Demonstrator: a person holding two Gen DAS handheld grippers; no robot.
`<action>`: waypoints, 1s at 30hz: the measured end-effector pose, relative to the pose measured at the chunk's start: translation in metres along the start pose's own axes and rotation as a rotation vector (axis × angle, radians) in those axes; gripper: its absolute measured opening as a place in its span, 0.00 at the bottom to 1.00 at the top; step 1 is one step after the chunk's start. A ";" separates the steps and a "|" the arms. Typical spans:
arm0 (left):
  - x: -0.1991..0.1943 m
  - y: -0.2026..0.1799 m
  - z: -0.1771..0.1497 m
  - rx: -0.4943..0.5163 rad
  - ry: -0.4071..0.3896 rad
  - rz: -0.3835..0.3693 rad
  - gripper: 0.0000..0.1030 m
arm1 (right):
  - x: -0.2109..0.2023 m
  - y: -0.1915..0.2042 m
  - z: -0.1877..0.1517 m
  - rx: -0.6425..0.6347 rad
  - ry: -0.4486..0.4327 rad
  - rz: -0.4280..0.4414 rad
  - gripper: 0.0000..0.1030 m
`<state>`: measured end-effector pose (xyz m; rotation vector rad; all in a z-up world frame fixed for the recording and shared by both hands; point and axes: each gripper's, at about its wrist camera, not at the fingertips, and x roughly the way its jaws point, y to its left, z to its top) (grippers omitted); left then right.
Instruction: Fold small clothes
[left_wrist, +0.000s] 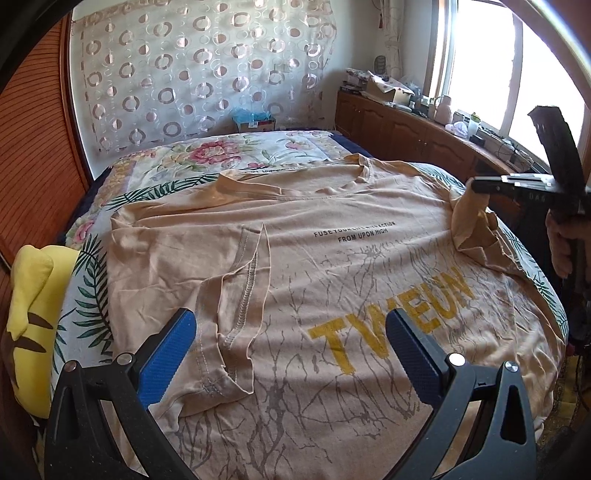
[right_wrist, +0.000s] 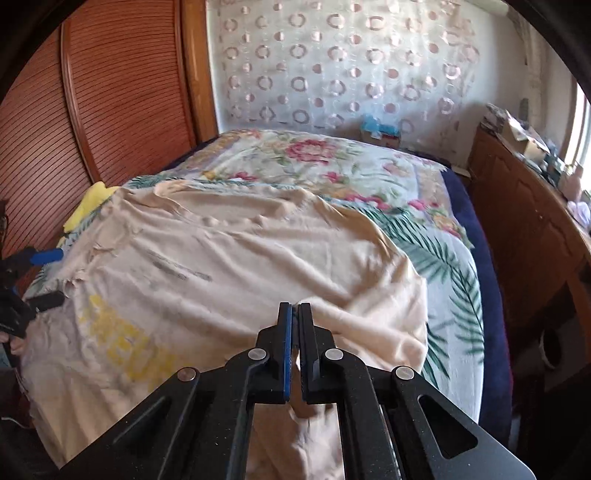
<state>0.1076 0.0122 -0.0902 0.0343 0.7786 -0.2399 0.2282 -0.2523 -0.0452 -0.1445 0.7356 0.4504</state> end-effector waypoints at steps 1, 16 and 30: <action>-0.001 0.001 0.000 -0.002 -0.002 0.000 1.00 | 0.001 0.003 0.006 0.007 -0.005 0.026 0.03; -0.010 0.005 -0.002 -0.021 -0.024 -0.016 1.00 | -0.015 0.016 -0.008 -0.019 -0.083 0.022 0.29; -0.013 -0.004 -0.001 -0.018 -0.030 -0.027 1.00 | -0.012 0.017 -0.089 -0.015 0.069 -0.059 0.25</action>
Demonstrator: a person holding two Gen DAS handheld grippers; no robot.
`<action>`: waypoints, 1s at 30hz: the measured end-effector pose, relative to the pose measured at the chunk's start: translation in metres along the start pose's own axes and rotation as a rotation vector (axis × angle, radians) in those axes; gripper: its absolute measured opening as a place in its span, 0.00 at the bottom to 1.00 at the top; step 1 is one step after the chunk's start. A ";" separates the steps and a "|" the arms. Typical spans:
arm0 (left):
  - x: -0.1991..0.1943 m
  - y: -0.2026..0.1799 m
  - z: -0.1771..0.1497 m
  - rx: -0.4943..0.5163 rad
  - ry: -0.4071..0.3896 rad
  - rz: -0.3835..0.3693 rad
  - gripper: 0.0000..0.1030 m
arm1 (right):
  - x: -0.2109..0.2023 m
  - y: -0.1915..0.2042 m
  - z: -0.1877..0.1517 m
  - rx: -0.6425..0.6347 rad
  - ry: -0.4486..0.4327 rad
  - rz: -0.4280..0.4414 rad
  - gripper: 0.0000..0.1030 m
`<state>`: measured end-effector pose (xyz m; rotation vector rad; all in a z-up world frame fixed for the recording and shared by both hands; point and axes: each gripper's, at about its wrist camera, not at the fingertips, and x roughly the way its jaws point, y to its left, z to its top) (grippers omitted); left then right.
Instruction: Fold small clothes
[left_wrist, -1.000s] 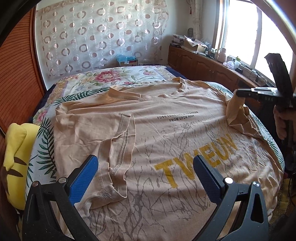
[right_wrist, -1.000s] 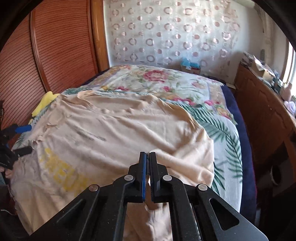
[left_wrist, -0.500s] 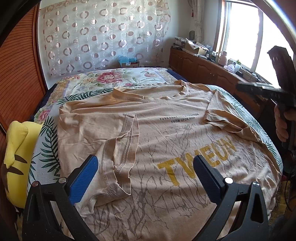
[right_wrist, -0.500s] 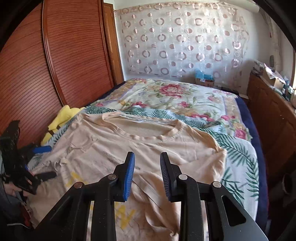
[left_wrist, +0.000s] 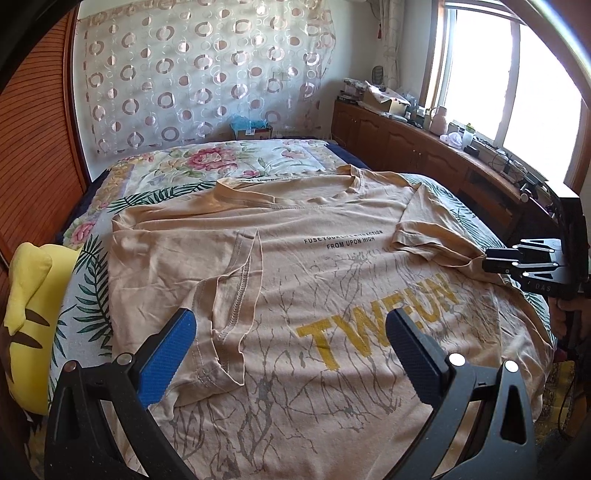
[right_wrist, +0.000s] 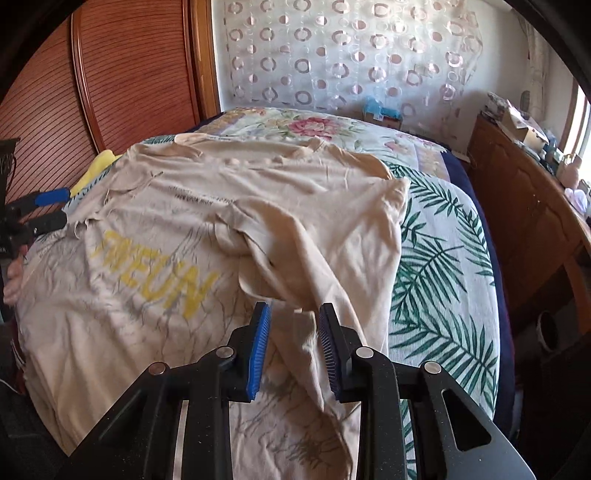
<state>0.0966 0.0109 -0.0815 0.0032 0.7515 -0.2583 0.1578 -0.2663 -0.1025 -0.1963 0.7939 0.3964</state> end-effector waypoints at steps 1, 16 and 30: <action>0.001 0.000 0.000 0.002 0.002 0.002 1.00 | -0.002 -0.003 0.001 0.001 0.001 0.002 0.24; 0.003 -0.002 -0.004 -0.002 0.011 0.003 1.00 | -0.021 0.002 -0.011 -0.010 -0.054 0.069 0.01; 0.001 0.000 -0.004 -0.007 -0.001 0.011 1.00 | -0.035 0.018 -0.030 -0.034 -0.028 0.112 0.08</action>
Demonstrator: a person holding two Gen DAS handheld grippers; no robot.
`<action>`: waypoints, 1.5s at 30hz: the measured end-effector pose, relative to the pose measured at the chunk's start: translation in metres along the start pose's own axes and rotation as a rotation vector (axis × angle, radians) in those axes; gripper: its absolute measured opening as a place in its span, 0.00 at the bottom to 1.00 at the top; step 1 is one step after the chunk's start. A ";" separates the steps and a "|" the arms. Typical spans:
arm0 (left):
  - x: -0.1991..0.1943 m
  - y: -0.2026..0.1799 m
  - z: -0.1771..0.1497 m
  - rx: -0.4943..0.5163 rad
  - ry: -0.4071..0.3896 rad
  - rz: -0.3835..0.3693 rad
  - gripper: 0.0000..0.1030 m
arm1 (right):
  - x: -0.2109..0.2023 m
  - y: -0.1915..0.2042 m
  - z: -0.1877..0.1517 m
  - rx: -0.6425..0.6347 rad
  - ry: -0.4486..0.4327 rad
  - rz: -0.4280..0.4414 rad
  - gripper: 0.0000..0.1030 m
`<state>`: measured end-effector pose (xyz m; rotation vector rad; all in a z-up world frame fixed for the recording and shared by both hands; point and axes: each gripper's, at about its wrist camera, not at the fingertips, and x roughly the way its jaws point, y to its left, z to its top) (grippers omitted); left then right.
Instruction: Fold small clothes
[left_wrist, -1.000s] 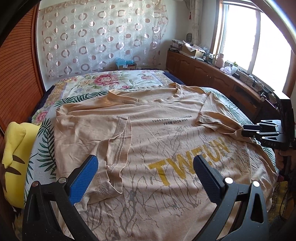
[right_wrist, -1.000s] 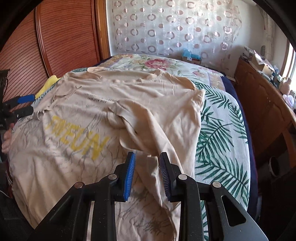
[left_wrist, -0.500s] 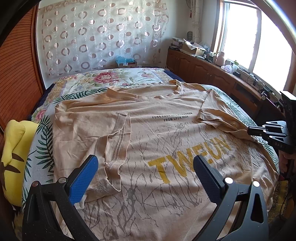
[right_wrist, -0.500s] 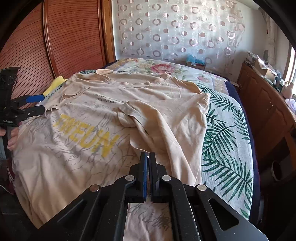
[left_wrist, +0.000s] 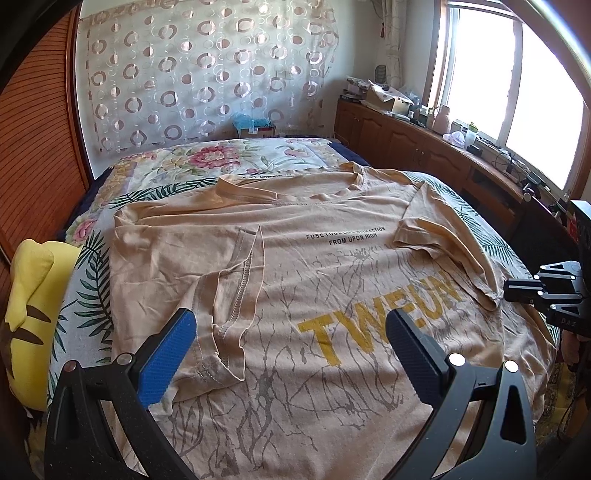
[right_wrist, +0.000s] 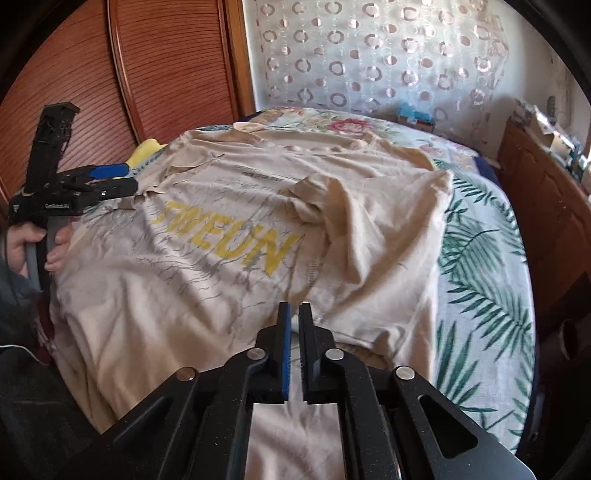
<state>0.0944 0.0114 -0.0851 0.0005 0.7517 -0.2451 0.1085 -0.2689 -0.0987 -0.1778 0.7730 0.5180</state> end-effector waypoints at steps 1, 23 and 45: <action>-0.001 0.000 0.001 -0.001 -0.001 0.001 1.00 | -0.001 -0.001 0.002 0.004 -0.005 -0.004 0.09; -0.005 0.010 0.004 -0.013 -0.010 0.028 1.00 | 0.060 -0.006 0.042 -0.014 0.029 -0.036 0.04; 0.020 0.069 0.036 -0.033 0.002 0.142 1.00 | 0.043 -0.025 0.057 0.000 -0.029 -0.071 0.49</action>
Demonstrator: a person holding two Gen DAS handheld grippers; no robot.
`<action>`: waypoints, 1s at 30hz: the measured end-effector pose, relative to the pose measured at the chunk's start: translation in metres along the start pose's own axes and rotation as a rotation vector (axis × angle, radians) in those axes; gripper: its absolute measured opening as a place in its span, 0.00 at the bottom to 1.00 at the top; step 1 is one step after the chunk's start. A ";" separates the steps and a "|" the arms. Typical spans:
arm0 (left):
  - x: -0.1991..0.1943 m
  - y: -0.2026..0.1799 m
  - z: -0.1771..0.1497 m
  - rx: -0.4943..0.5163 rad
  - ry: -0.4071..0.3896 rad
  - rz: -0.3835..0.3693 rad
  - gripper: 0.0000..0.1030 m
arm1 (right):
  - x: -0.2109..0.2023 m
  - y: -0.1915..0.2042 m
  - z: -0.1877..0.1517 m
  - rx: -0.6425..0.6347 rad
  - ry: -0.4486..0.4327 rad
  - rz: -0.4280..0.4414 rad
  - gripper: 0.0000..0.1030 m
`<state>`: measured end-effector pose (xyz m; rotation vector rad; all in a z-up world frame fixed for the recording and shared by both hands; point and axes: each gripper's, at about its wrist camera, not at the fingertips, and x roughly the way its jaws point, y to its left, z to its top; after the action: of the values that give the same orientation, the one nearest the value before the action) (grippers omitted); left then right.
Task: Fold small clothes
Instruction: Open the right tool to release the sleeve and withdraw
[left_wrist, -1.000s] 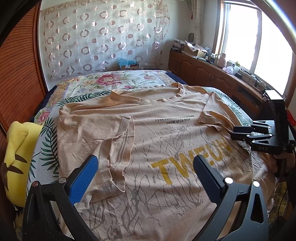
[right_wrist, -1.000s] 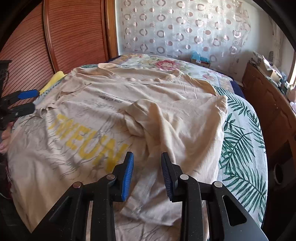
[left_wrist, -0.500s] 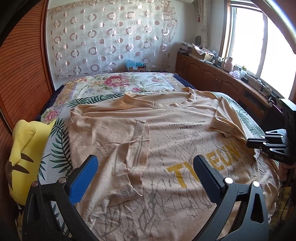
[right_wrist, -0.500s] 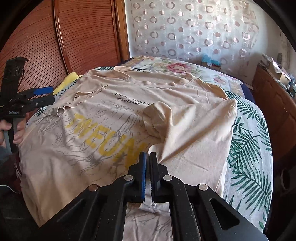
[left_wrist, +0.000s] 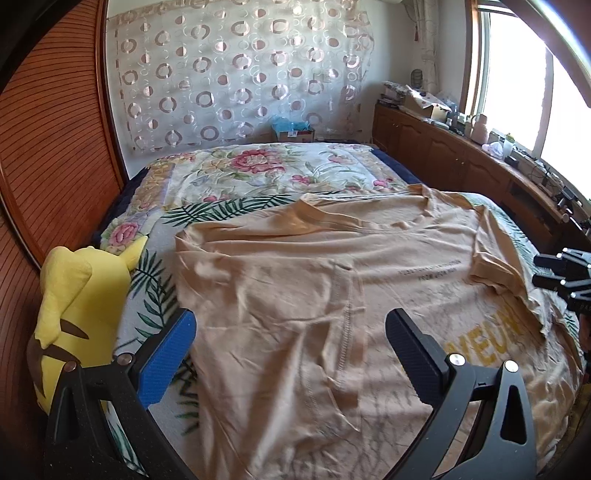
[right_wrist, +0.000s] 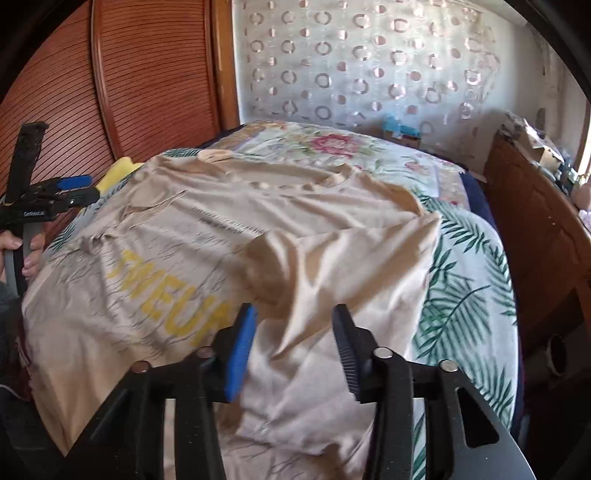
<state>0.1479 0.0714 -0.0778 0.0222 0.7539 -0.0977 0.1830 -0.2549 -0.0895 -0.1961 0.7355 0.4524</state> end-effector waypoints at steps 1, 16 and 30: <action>0.003 0.003 0.002 0.001 0.003 0.008 1.00 | 0.004 -0.006 0.004 0.003 -0.003 -0.019 0.52; 0.062 0.061 0.030 -0.020 0.085 0.056 1.00 | 0.074 -0.083 0.047 0.129 0.031 -0.155 0.54; 0.104 0.097 0.044 -0.060 0.144 0.024 0.80 | 0.105 -0.097 0.064 0.162 0.069 -0.139 0.54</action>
<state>0.2629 0.1570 -0.1184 -0.0195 0.9000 -0.0510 0.3349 -0.2859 -0.1132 -0.1101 0.8171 0.2538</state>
